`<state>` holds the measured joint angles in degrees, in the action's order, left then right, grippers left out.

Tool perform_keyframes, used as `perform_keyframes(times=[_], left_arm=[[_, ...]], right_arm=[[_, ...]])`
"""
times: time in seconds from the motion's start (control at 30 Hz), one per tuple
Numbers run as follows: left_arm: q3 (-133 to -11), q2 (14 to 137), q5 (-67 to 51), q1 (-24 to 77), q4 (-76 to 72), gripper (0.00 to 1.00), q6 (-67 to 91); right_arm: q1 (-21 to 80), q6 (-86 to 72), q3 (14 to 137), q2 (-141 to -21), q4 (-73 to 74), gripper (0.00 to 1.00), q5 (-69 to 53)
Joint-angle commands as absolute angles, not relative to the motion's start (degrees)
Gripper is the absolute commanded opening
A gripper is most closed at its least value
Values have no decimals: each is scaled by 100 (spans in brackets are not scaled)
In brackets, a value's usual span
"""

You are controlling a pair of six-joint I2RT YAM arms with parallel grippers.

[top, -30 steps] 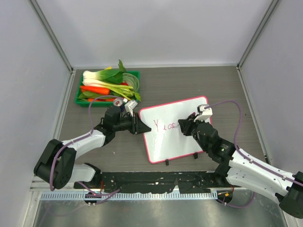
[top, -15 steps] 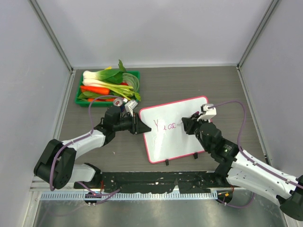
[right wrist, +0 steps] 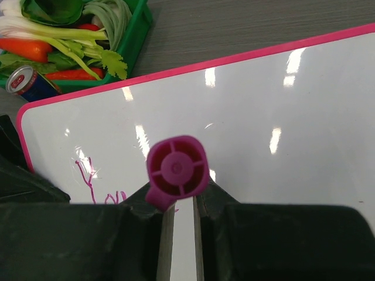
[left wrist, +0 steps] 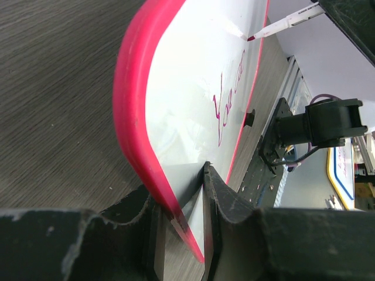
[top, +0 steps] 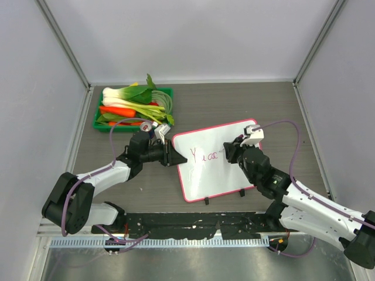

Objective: Write a sentence on the whiteboard

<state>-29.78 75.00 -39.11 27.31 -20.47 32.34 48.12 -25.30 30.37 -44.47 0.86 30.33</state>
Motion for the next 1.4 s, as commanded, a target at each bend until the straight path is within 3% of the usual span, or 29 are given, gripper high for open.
perform_keyframes(times=[0.0,0.9,1.37], left_arm=[[-2892,7708,-2821,2698,-1406,0,2145],[-2900,7734,-2830,2698,-1397,0,2136],[-2900,7726,-2830,2698,-1397,0,2136]], right_arm=[[4764,-2478,3182,-4500,-325,1,3067],[4702,-3094,2470,-4113,325,1,2681],[4693,-2866,2786,-4280,79,1,3014]])
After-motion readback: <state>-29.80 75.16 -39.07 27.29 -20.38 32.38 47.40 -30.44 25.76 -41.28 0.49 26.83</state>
